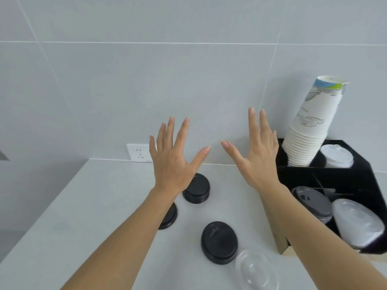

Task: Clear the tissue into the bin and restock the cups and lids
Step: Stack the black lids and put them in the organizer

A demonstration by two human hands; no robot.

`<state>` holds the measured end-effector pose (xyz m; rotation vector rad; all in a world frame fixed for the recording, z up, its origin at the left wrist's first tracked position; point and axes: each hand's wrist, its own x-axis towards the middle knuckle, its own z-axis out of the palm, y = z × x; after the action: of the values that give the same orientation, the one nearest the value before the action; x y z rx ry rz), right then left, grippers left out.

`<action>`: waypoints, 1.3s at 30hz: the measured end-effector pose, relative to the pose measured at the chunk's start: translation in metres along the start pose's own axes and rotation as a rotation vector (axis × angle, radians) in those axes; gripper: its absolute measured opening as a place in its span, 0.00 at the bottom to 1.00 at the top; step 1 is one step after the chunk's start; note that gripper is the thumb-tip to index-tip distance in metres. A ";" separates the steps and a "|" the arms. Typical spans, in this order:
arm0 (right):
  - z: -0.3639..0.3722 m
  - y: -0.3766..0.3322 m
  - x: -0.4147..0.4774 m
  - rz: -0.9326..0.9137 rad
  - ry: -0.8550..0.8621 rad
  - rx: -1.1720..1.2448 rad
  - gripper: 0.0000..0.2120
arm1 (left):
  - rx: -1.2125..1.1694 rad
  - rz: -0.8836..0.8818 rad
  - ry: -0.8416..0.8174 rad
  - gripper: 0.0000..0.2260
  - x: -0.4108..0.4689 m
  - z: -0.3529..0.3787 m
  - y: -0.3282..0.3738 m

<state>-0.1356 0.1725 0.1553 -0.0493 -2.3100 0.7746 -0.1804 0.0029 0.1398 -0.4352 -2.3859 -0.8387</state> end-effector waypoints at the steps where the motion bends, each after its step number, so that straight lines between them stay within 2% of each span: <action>1: 0.009 -0.007 -0.005 0.004 -0.008 -0.006 0.41 | 0.012 -0.002 -0.004 0.36 -0.005 -0.005 -0.012; 8: 0.071 -0.054 -0.038 -0.002 -0.064 -0.018 0.40 | 0.058 -0.055 -0.055 0.35 -0.036 -0.039 -0.088; 15: 0.111 -0.068 -0.072 -0.019 -0.202 -0.085 0.40 | 0.091 -0.084 -0.150 0.37 -0.064 -0.043 -0.126; 17: 0.124 -0.067 -0.082 -0.024 -0.252 -0.102 0.39 | 0.118 -0.081 -0.204 0.38 -0.073 -0.039 -0.134; 22: 0.151 -0.054 -0.105 0.004 -0.425 -0.085 0.44 | 0.112 -0.102 -0.460 0.38 -0.098 -0.020 -0.155; 26: 0.168 -0.045 -0.120 0.083 -0.589 -0.051 0.49 | 0.081 -0.170 -0.557 0.43 -0.114 -0.006 -0.168; 30: 0.182 -0.037 -0.129 0.214 -0.686 0.002 0.42 | 0.031 -0.223 -0.603 0.46 -0.125 0.007 -0.171; 34: 0.191 -0.034 -0.136 0.339 -0.728 0.043 0.45 | -0.025 -0.251 -0.605 0.43 -0.131 0.015 -0.170; 37: 0.193 -0.034 -0.136 0.357 -0.719 0.068 0.49 | -0.046 -0.285 -0.572 0.43 -0.130 0.019 -0.169; 39: 0.191 -0.034 -0.135 0.373 -0.714 0.104 0.45 | -0.080 -0.311 -0.563 0.43 -0.130 0.020 -0.168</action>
<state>-0.1463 0.0140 -0.0189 -0.1875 -2.9721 1.2558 -0.1646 -0.1251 -0.0305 -0.3717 -3.0016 -1.0602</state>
